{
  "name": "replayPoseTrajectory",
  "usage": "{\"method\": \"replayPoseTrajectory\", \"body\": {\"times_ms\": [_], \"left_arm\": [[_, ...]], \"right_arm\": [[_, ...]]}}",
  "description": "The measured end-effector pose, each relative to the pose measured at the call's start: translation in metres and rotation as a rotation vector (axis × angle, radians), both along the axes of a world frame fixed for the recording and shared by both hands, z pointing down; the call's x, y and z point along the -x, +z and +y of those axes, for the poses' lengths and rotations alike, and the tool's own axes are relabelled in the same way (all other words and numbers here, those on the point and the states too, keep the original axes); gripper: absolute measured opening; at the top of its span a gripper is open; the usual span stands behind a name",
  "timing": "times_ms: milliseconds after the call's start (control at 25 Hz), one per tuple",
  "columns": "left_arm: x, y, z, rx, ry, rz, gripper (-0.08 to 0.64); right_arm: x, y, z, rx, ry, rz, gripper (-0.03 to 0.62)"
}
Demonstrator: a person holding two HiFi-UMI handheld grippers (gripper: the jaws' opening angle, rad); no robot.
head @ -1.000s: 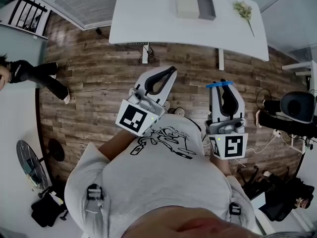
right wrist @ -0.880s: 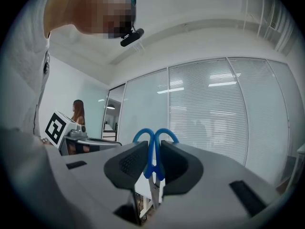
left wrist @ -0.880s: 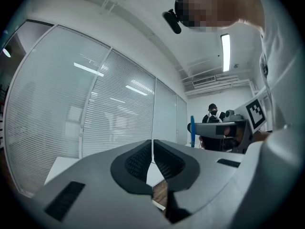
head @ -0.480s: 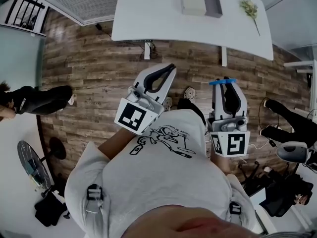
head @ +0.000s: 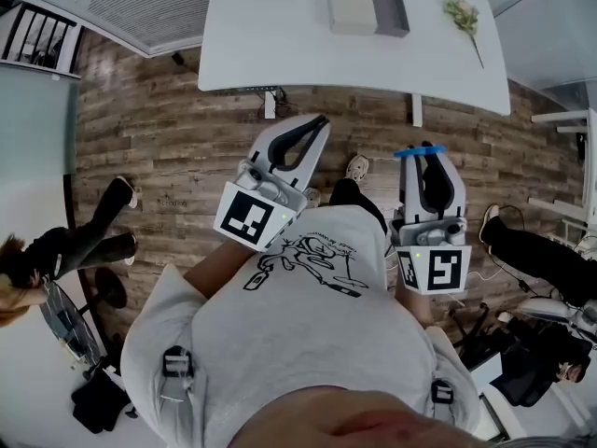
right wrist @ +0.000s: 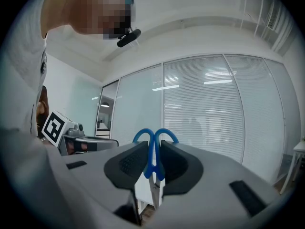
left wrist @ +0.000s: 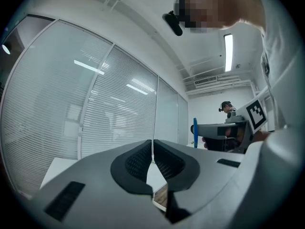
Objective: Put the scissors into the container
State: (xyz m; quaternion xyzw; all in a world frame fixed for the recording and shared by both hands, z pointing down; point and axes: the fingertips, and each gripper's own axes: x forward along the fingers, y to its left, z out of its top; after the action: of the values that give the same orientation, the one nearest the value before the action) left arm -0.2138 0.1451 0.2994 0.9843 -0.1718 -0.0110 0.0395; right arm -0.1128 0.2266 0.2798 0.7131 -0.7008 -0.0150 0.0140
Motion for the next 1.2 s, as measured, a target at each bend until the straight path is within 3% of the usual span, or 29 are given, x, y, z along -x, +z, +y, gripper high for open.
{"method": "replayPoseTrajectory", "body": {"times_ms": [800,1200], "left_arm": [[-0.166,-0.007,-0.041,-0.017,-0.013,-0.023,0.026],[-0.239,-0.004,-0.066,-0.021,-0.08,-0.025,0.026]], "right_arm": [[-0.165,-0.002,-0.037,-0.007,-0.011,-0.023,0.089],[-0.243,0.002,-0.059,0.005,-0.063,-0.025,0.087]]}}
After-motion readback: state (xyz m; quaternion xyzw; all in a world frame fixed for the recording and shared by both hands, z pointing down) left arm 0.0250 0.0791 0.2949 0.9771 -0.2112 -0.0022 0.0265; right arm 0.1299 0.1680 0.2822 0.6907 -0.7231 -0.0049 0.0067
